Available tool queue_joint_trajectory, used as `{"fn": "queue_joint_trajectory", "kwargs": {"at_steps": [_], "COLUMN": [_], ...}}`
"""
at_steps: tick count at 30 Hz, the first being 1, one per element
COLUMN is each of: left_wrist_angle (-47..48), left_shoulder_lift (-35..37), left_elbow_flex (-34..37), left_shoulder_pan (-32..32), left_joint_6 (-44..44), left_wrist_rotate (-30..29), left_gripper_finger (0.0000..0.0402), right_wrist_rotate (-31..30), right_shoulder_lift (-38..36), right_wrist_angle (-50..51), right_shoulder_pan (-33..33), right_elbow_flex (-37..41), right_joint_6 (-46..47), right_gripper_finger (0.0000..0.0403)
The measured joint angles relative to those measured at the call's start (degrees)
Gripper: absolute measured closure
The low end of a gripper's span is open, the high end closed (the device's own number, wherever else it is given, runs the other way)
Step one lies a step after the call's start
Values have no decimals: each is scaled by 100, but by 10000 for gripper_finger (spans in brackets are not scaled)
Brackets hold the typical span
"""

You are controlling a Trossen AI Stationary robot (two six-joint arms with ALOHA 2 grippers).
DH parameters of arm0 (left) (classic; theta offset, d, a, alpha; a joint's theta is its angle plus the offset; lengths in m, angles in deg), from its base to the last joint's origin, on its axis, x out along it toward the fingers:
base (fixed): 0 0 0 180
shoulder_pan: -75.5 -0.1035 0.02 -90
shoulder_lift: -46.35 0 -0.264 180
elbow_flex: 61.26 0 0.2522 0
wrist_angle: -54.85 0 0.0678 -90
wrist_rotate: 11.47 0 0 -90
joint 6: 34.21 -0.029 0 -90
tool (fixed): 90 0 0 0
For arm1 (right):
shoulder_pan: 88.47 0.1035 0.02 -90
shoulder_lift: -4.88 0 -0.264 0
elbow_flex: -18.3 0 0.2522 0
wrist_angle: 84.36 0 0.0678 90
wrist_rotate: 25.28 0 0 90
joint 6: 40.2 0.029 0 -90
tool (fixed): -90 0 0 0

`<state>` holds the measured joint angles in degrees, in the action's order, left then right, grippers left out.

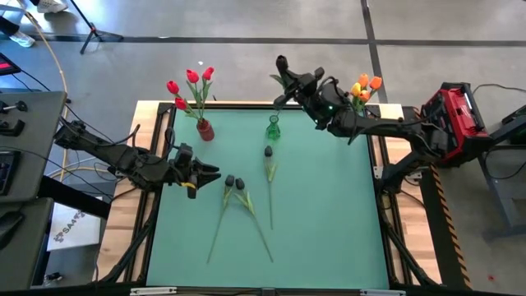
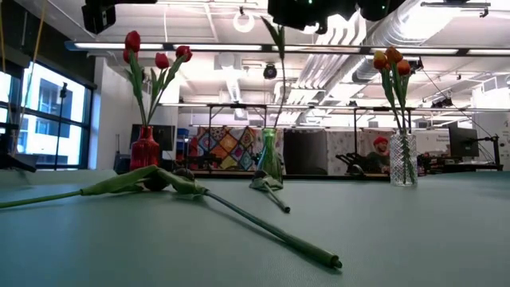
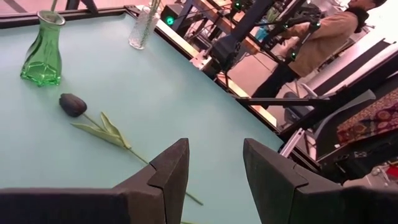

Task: Sort flowers into vase by color
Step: Put the black tulip into the green vase

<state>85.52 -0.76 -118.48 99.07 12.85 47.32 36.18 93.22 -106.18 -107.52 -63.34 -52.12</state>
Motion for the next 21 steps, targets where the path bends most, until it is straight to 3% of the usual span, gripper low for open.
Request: {"fn": "queue_joint_trajectory", "kwargs": {"at_steps": [8,21], "left_wrist_angle": [26,46], "left_shoulder_lift": [1,1], "left_elbow_flex": [0,0], "left_shoulder_pan": [-38,-36], "left_joint_6": [34,35], "left_wrist_rotate": [0,-2], "left_gripper_finger": [262,262], "right_wrist_rotate": [137,16], "right_shoulder_lift": [17,-82], "right_wrist_angle": [518,-353], "right_shoulder_pan": [-43,154], "right_elbow_flex": [0,0], "right_joint_6": [290,-356], "right_gripper_finger": [403,403]}}
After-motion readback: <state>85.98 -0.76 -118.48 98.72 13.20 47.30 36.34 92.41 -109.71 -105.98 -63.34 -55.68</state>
